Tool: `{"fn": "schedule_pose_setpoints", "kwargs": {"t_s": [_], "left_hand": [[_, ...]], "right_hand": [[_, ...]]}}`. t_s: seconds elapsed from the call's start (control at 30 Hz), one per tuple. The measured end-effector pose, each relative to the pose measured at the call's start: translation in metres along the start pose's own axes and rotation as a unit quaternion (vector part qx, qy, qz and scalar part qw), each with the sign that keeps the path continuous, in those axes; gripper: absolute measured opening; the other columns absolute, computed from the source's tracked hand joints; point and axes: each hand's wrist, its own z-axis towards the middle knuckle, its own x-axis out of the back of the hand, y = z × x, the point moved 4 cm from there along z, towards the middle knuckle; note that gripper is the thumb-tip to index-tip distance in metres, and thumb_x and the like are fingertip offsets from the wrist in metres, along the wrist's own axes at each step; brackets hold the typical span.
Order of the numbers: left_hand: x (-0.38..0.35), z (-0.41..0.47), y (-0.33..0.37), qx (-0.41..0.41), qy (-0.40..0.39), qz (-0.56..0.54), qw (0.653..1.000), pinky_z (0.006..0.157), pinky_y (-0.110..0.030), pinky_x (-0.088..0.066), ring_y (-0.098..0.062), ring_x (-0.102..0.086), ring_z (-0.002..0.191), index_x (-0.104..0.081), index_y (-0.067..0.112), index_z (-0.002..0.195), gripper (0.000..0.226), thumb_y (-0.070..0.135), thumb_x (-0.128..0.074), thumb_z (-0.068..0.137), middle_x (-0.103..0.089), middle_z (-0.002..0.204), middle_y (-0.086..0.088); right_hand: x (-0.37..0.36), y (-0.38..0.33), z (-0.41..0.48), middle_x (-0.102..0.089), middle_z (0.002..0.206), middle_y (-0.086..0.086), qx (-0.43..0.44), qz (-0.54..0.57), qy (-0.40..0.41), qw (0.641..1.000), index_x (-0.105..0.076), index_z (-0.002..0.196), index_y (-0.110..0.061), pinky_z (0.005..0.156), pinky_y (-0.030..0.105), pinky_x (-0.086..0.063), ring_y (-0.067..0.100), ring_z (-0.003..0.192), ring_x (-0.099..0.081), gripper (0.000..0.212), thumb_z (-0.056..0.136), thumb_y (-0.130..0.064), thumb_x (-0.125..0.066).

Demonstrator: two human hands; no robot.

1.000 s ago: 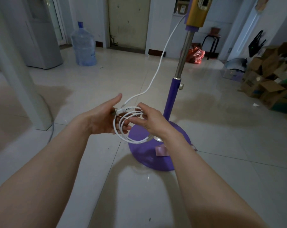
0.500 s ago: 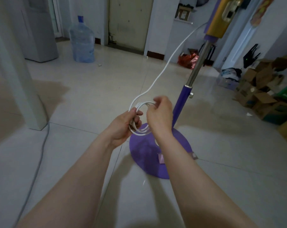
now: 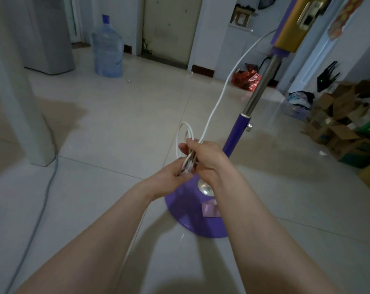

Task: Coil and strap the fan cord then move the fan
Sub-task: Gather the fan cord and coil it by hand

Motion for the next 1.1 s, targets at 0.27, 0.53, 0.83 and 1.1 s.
{"fn": "schedule_pose_setpoints", "kwargs": {"t_s": [0.27,0.53,0.83,1.1], "left_hand": [[0.006,0.017,0.017,-0.023,0.050,0.112,0.992,0.064,-0.005,-0.036,0.012,-0.049,0.066,-0.054,0.018,0.081,0.038,-0.020,-0.054,0.079,-0.049,0.081,0.007],[0.015,0.075,0.100,0.066,0.288,0.087,0.951,0.076,-0.036,-0.053,-0.033,-0.067,0.091,-0.068,0.003,0.097,0.021,0.013,-0.051,0.090,-0.071,0.091,-0.014],[0.005,0.095,0.153,0.150,0.149,-0.031,0.977,0.065,-0.029,-0.057,-0.008,-0.061,0.054,-0.066,0.007,0.096,0.039,0.044,-0.059,0.091,-0.067,0.071,0.000],[0.004,0.114,0.153,0.011,0.368,-0.117,0.922,0.043,-0.025,-0.038,-0.008,-0.038,0.032,-0.063,0.019,0.059,0.061,0.073,-0.046,0.081,-0.038,0.035,0.010]], "right_hand": [[0.016,-0.007,0.021,-0.058,0.062,0.004,-0.018,0.143,-0.072,0.987,-0.056,0.089,-0.007,0.045,0.023,-0.050,0.014,0.067,-0.059,0.014,0.100,-0.004,-0.048],[0.028,-0.018,0.016,-0.062,0.108,0.001,0.216,-0.171,-0.053,0.960,-0.044,0.138,-0.022,0.075,0.020,-0.044,0.008,0.088,-0.058,0.037,0.103,-0.012,-0.035],[0.045,-0.021,0.028,-0.055,0.107,0.000,0.370,-0.342,-0.042,0.863,-0.051,0.124,-0.018,0.105,0.043,-0.045,0.021,0.116,-0.052,0.025,0.102,-0.011,-0.041],[0.059,-0.058,0.015,-0.049,0.130,0.004,0.521,-0.454,0.036,0.722,-0.055,0.123,-0.011,0.110,0.024,-0.032,0.017,0.129,-0.034,0.044,0.084,0.007,-0.062]]}}
